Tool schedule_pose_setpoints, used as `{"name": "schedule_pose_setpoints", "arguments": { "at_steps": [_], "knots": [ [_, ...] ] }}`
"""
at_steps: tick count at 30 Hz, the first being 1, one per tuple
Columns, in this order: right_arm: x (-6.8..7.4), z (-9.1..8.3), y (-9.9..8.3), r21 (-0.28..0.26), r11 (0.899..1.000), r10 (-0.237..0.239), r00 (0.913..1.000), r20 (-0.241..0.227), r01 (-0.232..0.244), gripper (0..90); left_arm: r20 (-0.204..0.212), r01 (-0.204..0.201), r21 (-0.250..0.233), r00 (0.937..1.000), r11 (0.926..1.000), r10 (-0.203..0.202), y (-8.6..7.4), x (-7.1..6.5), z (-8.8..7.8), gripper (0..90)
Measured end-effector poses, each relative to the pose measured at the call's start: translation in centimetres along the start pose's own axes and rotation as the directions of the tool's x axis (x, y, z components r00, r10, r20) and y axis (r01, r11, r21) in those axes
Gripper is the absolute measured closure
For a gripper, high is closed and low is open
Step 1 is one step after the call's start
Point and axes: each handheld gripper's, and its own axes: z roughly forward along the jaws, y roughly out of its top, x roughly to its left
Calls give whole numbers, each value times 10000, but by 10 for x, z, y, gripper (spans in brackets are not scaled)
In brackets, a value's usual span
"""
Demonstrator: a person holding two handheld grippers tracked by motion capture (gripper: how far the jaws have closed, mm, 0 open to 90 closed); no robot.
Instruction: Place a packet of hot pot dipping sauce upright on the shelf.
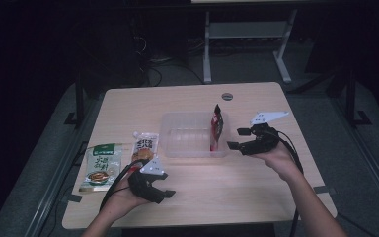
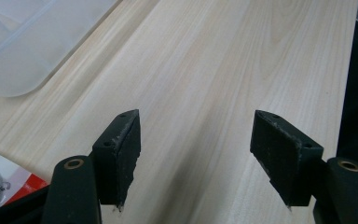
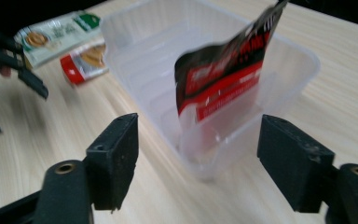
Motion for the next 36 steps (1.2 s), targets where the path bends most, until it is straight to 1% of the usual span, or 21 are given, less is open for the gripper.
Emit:
{"name": "schedule_pose_setpoints", "arguments": {
  "at_steps": [1, 2, 4, 8, 9, 11, 13, 14, 15, 16, 17, 18, 22, 24, 26, 28, 30, 33, 34, 35, 36],
  "knots": [
    [2, -3, -2, 72, 10000, -49, 10000, 73, 49, 284, -13, 2, 5, 10000, 10000, -2, 0, 0, 0, 331],
    [4, -5, -5, -42, 9999, -142, 9999, 89, 142, 290, -42, 61, -34, 10000, 10000, -61, 0, 0, 0, 332],
    [7, -9, -11, -65, 10000, -72, 10000, -6, 72, 289, -79, 56, 37, 10000, 10000, -56, -1, 0, -1, 332],
    [12, -14, -25, -3, 9999, -117, 9999, 69, 117, 276, -247, 85, 85, 9997, 9999, -83, -2, 2, -5, 334],
    [14, -15, -28, -30, 9999, -106, 9999, 93, 106, 270, -287, 229, -11, 9993, 9997, -229, -3, 1, -6, 334],
    [16, -15, -34, 22, 9999, -120, 9997, 197, 120, 260, -363, 299, 71, 9989, 9995, -296, -4, 3, -9, 336],
    [17, -15, -41, 133, 9998, -161, 9995, 270, 158, 247, -483, 532, 42, 9974, 9986, -530, -6, 4, -12, 338],
    [18, -15, -45, 212, 9997, -142, 9994, 326, 135, 243, -562, 521, 4, 9971, 9986, -520, -7, 5, -14, 338],
    [18, -16, -49, 280, 9995, -181, 9992, 366, 171, 240, -596, 693, -35, 9958, 9976, -694, -8, 6, -15, 339],
    [19, -16, -52, 354, 9993, -155, 9992, 379, 141, 237, -688, 673, -29, 9954, 9977, -673, -9, 8, -17, 341],
    [20, -17, -56, 417, 9991, -84, 9992, 390, 67, 234, -767, 814, -26, 9937, 9967, -814, -10, 9, -19, 342],
    [20, -18, -60, 457, 9990, -47, 9992, 389, 29, 233, -894, 764, 7, 9931, 9971, -761, -11, 11, -22, 343],
    [22, -23, -71, 600, 9982, 29, 9994, 351, -50, 231, -1405, 1138, -87, 9835, 9935, -1139, -14, 19, -32, 380],
    [22, -24, -73, 648, 9979, -81, 9992, 381, 57, 229, -1628, 1373, -168, 9769, 9904, -1382, -16, 24, -37, 417],
    [21, -23, -72, 614, 9981, 3, 9991, 426, -29, 228, -1872, 1612, -209, 9688, 9867, -1623, -17, 29, -42, 465],
    [21, -22, -72, 589, 9983, -10, 9992, 394, -13, 228, -2107, 1779, -172, 9613, 9839, -1774, -16, 36, -45, 529],
    [21, -21, -72, 669, 9978, 7, 9994, 353, -31, 228, -2255, 1954, -261, 9543, 9804, -1962, -15, 44, -48, 622],
    [20, -19, -72, 700, 9975, -18, 9991, 432, -12, 228, -2456, 2078, -375, 9462, 9774, -2106, -12, 57, -50, 739],
    [20, -19, -72, 692, 9976, -9, 9991, 425, -20, 228, -2472, 2220, -486, 9420, 9738, -2271, -11, 60, -50, 785],
    [19, -19, -72, 696, 9976, 0, 9991, 419, -29, 228, -2501, 2263, -503, 9401, 9728, -2316, -10, 64, -50, 822],
    [20, -19, -72, 690, 9976, 8, 9992, 398, -35, 227, -2560, 2195, -496, 9402, 9744, -2248, -9, 68, -51, 865]
  ]
}}
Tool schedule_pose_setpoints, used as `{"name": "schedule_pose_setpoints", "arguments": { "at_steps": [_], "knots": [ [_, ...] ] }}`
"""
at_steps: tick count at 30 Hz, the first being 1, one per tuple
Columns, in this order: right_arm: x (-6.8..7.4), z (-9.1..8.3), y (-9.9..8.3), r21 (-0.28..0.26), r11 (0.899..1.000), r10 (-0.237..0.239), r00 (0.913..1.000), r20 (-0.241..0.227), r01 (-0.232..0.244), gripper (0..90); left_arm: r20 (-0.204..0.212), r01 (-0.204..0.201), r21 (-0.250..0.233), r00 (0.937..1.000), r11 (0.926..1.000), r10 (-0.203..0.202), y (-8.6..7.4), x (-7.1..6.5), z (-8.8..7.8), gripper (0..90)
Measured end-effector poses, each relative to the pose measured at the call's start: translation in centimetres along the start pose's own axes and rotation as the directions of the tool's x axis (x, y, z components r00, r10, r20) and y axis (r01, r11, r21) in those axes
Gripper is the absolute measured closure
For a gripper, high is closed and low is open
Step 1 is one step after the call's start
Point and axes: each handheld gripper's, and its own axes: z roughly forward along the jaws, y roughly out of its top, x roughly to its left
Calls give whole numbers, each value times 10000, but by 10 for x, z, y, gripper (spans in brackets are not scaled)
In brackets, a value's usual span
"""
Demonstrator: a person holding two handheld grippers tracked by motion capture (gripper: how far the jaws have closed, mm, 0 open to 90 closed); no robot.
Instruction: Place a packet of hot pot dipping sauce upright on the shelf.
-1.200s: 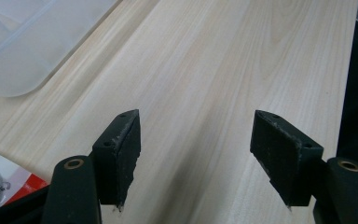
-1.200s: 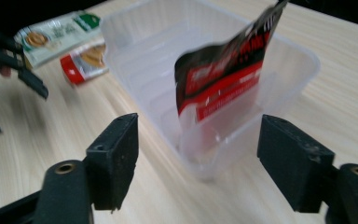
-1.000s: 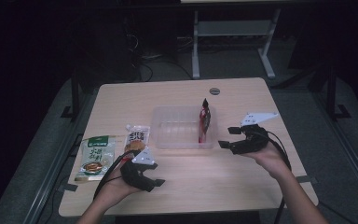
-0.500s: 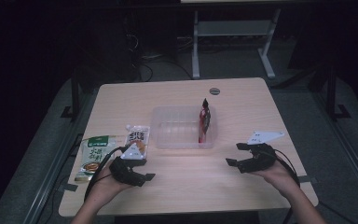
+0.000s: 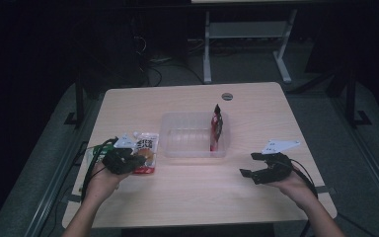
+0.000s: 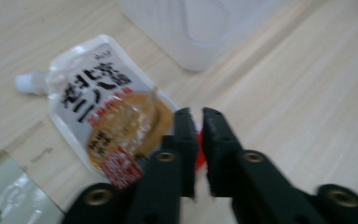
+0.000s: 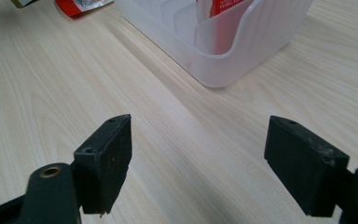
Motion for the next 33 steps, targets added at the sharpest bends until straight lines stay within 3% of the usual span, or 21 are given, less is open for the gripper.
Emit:
{"name": "schedule_pose_setpoints", "arguments": {
  "at_steps": [1, 10, 13, 14, 17, 21, 27, 33],
  "knots": [
    [0, 0, 0, 4, 10000, 1, 10000, -2, -1, 228, -56, 45, -4, 10000, 10000, -45, 2, 3, 2, 896],
    [-1, 2, 0, 73, 10000, 53, 10000, -49, -53, 228, -638, 463, 436, 9970, 9980, -434, 16, 30, 26, 898],
    [-3, 2, 0, 102, 9999, 42, 10000, -77, -42, 229, -489, 883, 475, 9951, 9950, -860, 17, 39, 36, 898],
    [-3, 3, -1, 103, 9999, 76, 9999, -91, -75, 229, -531, 853, 615, 9952, 9945, -820, 18, 41, 39, 898],
    [-3, 3, 0, 142, 9998, 128, 9999, -98, -126, 230, -588, 1041, 820, 9933, 9912, -994, 16, 44, 50, 898],
    [-3, 3, -1, 111, 9999, 82, 9999, -132, -81, 231, -732, 901, 1249, 9940, 9881, -814, 13, 47, 62, 899],
    [-3, 3, 0, 99, 9998, 145, 9998, -162, -143, 233, -792, 1075, 1307, 9921, 9856, -977, 12, 48, 70, 900],
    [-2, 3, 0, 93, 9999, 70, 9998, -174, -68, 234, -805, 983, 1618, 9930, 9819, -862, 12, 49, 74, 900]
  ]
}}
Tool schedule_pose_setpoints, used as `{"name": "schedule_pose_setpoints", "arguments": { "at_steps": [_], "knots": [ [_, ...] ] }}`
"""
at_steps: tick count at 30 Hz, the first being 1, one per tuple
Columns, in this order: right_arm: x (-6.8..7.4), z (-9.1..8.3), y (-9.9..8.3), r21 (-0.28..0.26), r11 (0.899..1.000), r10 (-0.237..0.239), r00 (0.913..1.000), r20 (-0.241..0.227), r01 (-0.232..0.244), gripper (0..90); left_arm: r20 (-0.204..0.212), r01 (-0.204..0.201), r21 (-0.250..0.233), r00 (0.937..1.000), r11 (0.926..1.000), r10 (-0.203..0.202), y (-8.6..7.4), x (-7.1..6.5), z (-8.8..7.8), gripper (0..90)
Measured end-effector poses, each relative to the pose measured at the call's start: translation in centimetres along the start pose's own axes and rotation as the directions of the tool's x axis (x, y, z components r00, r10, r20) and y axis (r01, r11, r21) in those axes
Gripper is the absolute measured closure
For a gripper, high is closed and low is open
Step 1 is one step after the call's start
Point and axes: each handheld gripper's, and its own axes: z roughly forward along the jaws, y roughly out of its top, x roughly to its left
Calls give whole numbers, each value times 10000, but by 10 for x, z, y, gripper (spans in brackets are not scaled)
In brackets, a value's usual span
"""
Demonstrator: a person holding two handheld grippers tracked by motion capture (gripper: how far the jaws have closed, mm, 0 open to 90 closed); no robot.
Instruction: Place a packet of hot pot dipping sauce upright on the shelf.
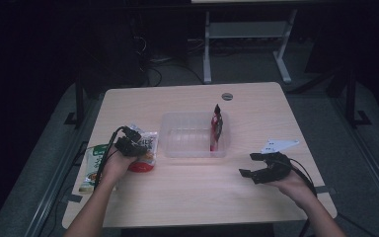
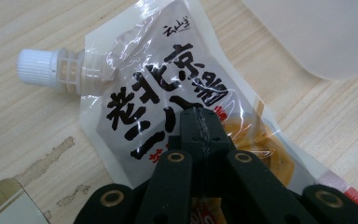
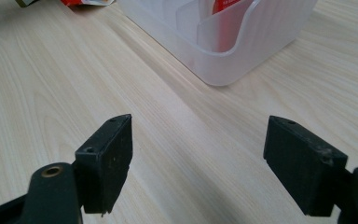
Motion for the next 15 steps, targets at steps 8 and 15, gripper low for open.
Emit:
{"name": "schedule_pose_setpoints", "arguments": {
  "at_steps": [8, 15],
  "knots": [
    [-1, -1, 0, -9, 10000, 69, 10000, 7, -69, 234, 69, -222, 302, 9997, 9993, 220, -2, -5, -3, 900],
    [-1, -1, 0, -1, 9998, 176, 9998, -81, -176, 235, 463, -486, 555, 9979, 9973, 460, -9, -11, -9, 900]
  ]
}}
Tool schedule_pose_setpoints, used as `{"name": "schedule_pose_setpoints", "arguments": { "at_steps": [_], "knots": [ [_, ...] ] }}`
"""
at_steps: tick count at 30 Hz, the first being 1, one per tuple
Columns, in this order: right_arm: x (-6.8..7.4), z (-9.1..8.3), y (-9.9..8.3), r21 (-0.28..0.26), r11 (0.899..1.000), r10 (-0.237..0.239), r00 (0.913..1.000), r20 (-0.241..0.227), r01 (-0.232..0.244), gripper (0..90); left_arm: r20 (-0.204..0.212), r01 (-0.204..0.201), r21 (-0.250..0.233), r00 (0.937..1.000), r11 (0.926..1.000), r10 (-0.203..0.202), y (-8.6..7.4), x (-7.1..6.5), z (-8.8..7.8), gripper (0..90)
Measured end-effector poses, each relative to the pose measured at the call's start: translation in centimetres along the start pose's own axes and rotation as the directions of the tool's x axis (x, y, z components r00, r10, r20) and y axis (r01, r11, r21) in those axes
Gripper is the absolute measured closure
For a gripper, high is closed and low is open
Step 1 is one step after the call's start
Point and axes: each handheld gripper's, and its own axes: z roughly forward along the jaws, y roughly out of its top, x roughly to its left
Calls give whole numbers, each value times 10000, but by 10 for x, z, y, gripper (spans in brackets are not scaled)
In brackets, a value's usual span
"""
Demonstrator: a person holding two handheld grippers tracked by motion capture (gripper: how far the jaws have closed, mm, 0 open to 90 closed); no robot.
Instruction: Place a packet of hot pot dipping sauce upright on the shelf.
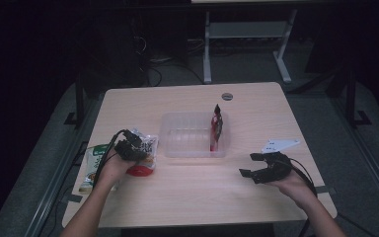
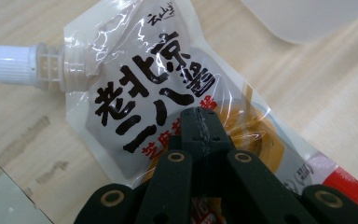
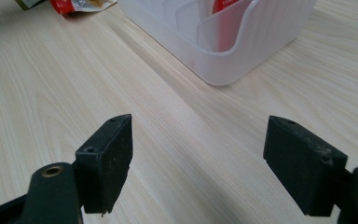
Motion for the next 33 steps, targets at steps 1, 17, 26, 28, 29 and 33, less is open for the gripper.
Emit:
{"name": "schedule_pose_setpoints", "arguments": {
  "at_steps": [1, 17, 26, 28, 29, 33],
  "knots": [
    [0, 0, 0, -10, 10000, 10, 10000, -11, -10, 235, 66, -22, 27, 10000, 10000, 21, -1, -1, -1, 900],
    [1, 0, 1, -34, 10000, -5, 10000, -53, 5, 235, 794, -707, 195, 9945, 9973, 689, -30, -31, -17, 900],
    [2, 2, 2, -15, 10000, -33, 9999, -117, 32, 235, 1381, -1322, 53, 9818, 9912, 1302, -44, -57, -23, 900],
    [2, 2, 3, -16, 10000, -36, 9999, -138, 35, 235, 1573, -1377, -40, 9781, 9905, 1366, -46, -63, -24, 900],
    [3, 2, 3, -1, 10000, 22, 9999, -138, -22, 235, 1663, -1456, -26, 9755, 9893, 1440, -46, -66, -24, 900],
    [3, 3, 4, 5, 10000, -85, 9998, -177, 85, 235, 2054, -1577, -106, 9661, 9874, 1565, -45, -76, -23, 900]
  ]
}}
